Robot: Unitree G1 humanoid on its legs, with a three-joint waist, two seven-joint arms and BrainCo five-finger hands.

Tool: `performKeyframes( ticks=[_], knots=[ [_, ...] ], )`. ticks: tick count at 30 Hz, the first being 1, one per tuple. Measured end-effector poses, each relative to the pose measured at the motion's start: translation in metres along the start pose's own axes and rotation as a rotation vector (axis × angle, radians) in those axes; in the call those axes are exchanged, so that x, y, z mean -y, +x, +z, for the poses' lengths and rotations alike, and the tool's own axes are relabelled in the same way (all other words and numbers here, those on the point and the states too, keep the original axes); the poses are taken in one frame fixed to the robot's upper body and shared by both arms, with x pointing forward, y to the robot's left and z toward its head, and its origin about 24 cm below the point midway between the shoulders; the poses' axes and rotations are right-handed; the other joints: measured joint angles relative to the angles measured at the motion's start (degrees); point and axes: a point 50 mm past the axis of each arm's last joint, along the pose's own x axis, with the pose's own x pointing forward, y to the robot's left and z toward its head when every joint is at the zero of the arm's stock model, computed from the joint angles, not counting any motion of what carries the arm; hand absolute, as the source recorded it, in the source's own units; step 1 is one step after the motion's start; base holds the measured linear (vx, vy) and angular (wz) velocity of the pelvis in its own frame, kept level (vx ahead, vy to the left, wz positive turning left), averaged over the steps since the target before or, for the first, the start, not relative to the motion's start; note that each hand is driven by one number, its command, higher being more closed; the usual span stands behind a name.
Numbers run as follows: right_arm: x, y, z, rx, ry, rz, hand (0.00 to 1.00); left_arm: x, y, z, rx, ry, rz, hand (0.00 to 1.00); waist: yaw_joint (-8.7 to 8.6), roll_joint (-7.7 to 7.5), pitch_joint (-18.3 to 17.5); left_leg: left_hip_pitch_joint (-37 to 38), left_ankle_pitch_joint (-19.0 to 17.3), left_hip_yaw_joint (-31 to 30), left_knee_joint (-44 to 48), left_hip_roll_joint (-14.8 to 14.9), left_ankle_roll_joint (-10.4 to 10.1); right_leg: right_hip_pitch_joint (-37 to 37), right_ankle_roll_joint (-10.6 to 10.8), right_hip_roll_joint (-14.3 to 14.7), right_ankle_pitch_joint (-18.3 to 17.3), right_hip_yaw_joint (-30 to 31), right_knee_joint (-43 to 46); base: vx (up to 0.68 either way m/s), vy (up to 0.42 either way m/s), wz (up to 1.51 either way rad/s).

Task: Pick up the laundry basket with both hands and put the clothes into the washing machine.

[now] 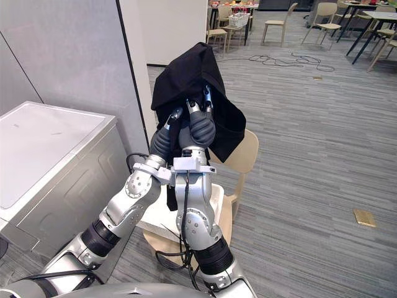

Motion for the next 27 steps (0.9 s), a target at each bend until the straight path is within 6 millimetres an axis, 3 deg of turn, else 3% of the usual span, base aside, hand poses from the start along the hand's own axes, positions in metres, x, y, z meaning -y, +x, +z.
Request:
performKeyframes(
  ticks=[3,4,11,21,24,25,27],
  knots=[
    [0.000,0.000,0.000,0.001,-0.003,-0.001,1.00,0.000,0.000,0.000,-0.001,0.002,-0.002,1.00,0.01,-0.03,0.0,0.0,0.0,-0.1,0.0,-0.2,0.0,0.0,0.0,-0.2,0.0,-0.1,0.1,-0.02,0.008,0.02],
    [0.001,0.000,0.001,0.001,-0.004,-0.001,0.00,0.000,0.000,0.000,-0.002,0.003,-0.002,1.00,0.00,-0.03,0.0,-0.1,0.0,-0.1,0.0,-0.2,0.0,0.0,0.0,-0.2,0.0,-0.1,0.1,0.00,0.000,0.00],
    [0.021,-0.018,0.015,-0.014,-0.128,-0.034,0.00,0.000,-0.002,-0.015,-0.085,0.044,-0.030,1.00,-0.06,-0.07,-0.2,-0.1,0.0,-0.1,0.0,-0.2,0.0,-0.2,0.0,-0.2,0.0,0.0,0.1,0.00,-0.001,-0.01],
    [0.052,-0.050,0.033,-0.183,-0.307,-0.065,0.00,-0.032,-0.007,-0.019,-0.157,0.176,-0.003,1.00,0.02,-0.44,0.0,0.2,-0.1,2.4,0.0,0.1,0.1,-2.2,0.0,-0.1,-0.1,3.2,1.3,-0.02,-0.004,-0.14],
    [0.089,-0.064,0.071,-0.095,-0.438,-0.274,0.00,-0.067,-0.003,0.023,0.012,0.144,0.155,1.00,0.18,-1.18,0.5,0.2,-0.3,2.5,-0.2,0.1,0.0,-2.3,0.3,-0.1,-0.3,3.3,1.3,-0.04,-0.004,-0.01],
    [0.106,-0.079,0.085,-0.085,-0.485,-0.388,0.00,-0.084,-0.008,0.047,0.117,0.152,0.218,1.00,0.07,-1.22,0.6,0.2,-0.8,2.6,-0.3,0.1,-0.1,-2.3,0.3,-0.1,-0.3,3.4,1.2,-0.03,-0.003,-0.05],
    [0.117,-0.095,0.103,-0.057,-0.533,-0.483,0.00,-0.103,-0.020,0.073,0.231,0.179,0.294,1.00,-0.22,-1.14,0.6,0.4,-1.0,3.0,-0.4,0.1,-0.3,-2.3,0.2,-0.1,-0.2,3.7,1.0,0.00,0.000,-0.09]
  ],
)
